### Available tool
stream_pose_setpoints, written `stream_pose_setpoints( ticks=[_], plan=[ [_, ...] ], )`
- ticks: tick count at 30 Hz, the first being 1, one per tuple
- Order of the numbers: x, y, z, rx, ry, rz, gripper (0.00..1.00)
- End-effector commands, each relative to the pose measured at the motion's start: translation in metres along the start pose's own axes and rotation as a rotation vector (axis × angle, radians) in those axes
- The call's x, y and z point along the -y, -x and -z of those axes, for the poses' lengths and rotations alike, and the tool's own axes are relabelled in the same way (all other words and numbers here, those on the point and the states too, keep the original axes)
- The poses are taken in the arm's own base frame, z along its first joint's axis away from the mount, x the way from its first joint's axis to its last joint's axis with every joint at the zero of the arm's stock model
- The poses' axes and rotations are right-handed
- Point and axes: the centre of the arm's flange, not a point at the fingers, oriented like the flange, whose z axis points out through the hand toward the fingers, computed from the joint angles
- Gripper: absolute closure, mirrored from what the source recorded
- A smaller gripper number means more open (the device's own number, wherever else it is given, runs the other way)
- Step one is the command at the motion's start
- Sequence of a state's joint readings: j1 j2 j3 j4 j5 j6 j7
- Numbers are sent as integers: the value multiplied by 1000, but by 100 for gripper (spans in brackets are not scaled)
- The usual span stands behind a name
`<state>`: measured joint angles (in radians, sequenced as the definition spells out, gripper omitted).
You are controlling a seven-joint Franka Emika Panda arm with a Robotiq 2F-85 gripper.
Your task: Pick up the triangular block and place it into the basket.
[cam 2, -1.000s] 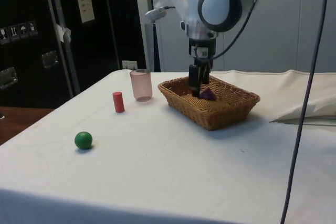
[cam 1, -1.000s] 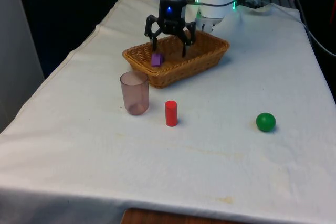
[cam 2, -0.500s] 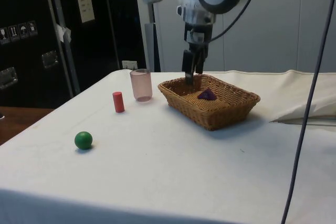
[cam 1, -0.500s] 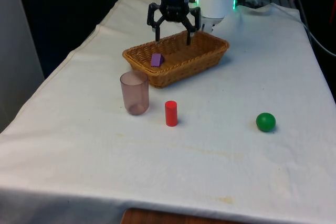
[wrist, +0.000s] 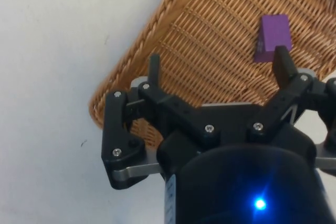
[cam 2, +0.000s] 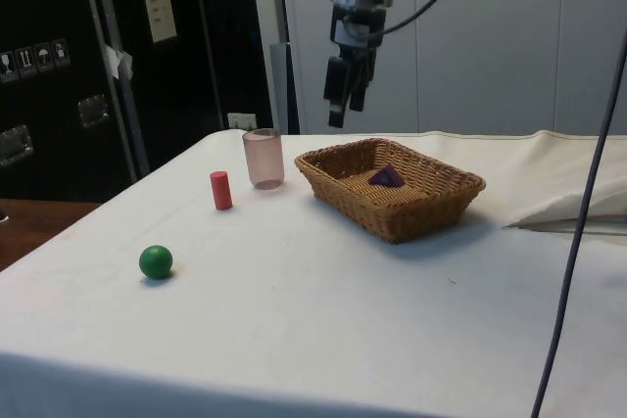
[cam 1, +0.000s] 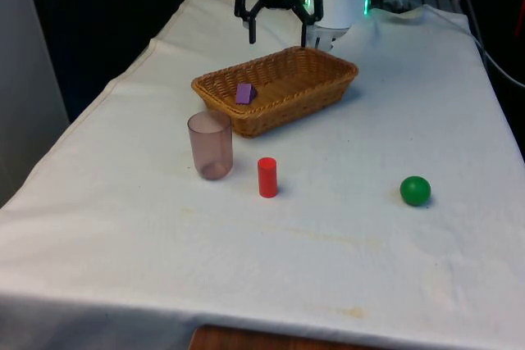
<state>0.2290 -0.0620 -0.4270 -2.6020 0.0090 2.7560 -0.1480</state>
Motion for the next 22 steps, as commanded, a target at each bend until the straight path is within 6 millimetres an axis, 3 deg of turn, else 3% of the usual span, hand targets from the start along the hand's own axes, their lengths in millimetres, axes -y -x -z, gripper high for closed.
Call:
stream_pose_setpoints(
  ticks=[1,11,22],
  plan=[
    [0,-5,0,9,14,2,0],
    [6,-22,13,28,26,35,0],
    [14,-24,16,55,42,72,0]
  ],
)
